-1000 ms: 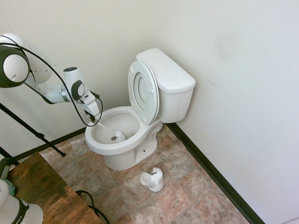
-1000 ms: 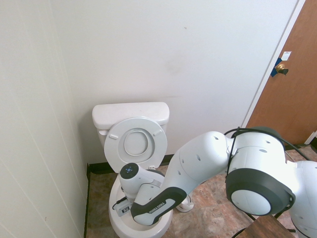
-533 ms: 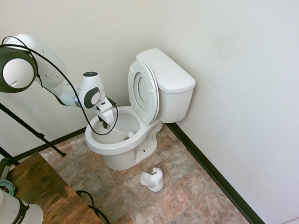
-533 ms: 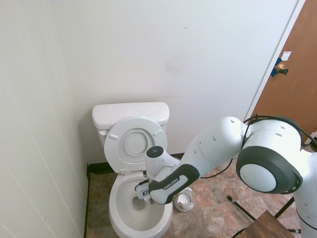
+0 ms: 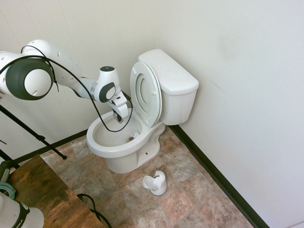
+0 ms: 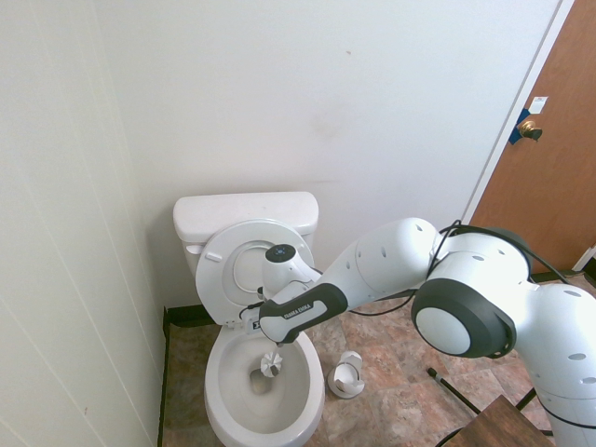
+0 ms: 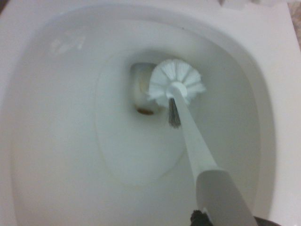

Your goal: Clean the toilet

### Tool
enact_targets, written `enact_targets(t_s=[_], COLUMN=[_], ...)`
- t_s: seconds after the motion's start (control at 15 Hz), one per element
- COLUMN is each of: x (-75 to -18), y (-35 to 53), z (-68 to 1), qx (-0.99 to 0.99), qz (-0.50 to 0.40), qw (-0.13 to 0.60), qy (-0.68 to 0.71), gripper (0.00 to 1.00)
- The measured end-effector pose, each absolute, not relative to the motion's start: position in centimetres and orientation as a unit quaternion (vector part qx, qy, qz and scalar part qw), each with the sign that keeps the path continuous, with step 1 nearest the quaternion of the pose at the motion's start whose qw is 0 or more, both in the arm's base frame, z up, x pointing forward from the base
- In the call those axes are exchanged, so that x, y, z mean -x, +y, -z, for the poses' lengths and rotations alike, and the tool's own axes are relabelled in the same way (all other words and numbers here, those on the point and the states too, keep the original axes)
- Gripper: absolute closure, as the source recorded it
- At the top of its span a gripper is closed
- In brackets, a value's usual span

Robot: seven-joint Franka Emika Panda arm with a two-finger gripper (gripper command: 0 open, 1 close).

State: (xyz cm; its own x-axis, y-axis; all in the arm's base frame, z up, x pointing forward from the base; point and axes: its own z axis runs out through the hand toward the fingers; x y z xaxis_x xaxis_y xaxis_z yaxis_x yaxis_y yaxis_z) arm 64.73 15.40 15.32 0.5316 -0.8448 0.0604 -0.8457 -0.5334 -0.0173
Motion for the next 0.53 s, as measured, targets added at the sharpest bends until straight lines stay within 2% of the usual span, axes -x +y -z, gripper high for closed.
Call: enact_targets(t_s=[0.53], x=[-66.0], y=[23.0], z=[-15.9], qx=[-0.882], qz=[-0.049], qw=[-0.013], qy=[-0.468], gripper=[1.00])
